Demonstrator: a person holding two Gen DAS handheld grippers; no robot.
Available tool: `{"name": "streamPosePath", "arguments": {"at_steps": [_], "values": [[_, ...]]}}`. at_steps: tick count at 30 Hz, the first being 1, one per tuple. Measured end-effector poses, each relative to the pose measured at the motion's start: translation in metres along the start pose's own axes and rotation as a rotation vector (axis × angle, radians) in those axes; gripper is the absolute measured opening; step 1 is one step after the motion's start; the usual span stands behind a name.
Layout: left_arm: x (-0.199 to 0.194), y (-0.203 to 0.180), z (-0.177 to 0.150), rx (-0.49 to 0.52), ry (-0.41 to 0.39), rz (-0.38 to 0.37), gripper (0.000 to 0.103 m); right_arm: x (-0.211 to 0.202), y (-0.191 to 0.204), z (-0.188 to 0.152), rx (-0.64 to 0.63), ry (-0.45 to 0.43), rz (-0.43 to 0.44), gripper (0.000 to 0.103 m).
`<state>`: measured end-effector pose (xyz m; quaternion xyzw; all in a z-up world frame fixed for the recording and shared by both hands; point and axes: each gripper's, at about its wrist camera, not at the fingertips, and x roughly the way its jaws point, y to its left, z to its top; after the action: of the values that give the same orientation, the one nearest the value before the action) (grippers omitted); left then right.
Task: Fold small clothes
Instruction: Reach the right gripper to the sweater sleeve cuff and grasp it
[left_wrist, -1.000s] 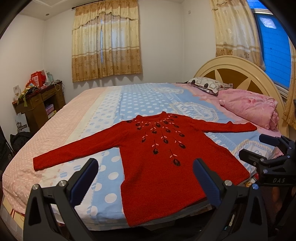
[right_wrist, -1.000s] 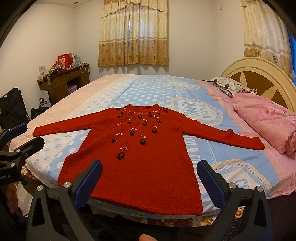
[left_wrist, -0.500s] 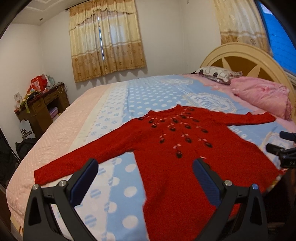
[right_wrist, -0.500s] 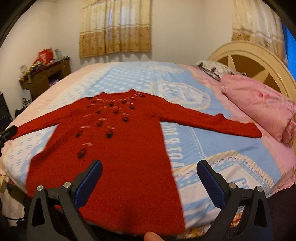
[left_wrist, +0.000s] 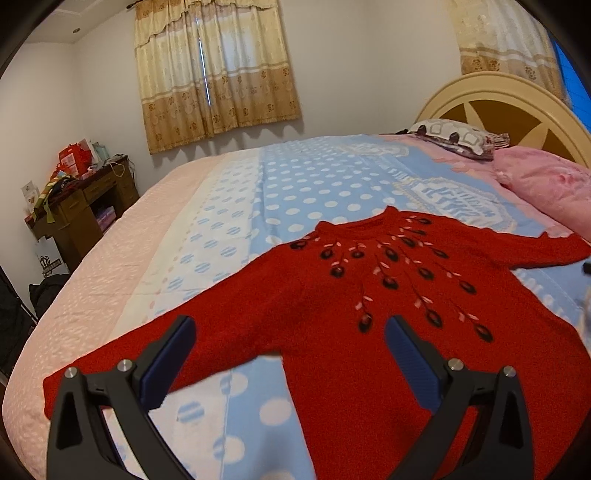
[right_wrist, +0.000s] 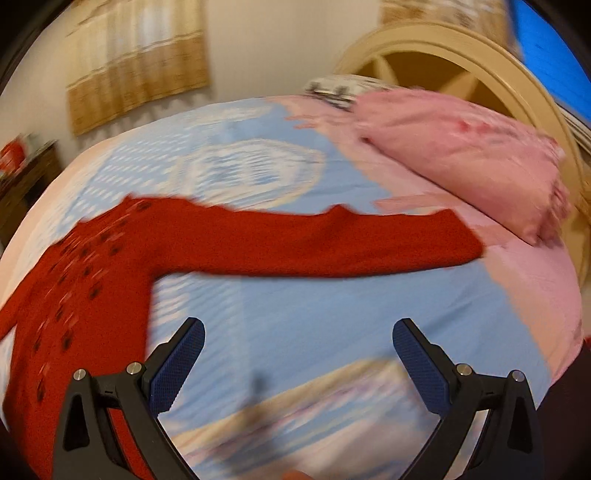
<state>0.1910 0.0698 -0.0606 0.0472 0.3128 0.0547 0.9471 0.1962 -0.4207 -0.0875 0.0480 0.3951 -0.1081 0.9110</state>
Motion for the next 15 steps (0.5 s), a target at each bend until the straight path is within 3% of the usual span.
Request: {"name": "streamPosePath", "arguments": {"at_steps": [5,12,15], "values": [[0.026,0.004,0.003,-0.022,0.024,0.01,0.103,0.025,-0.069,0.032,0.139,0.001,-0.105,0.102],[0.059,0.009,0.012,-0.026,0.056,0.024,0.103,0.064,-0.137,0.066,0.234,0.05,-0.206,0.102],[0.069,0.015,0.015,-0.043,0.065,0.03,0.103,0.082,-0.15,0.073,0.257,0.1,-0.202,0.093]]}}
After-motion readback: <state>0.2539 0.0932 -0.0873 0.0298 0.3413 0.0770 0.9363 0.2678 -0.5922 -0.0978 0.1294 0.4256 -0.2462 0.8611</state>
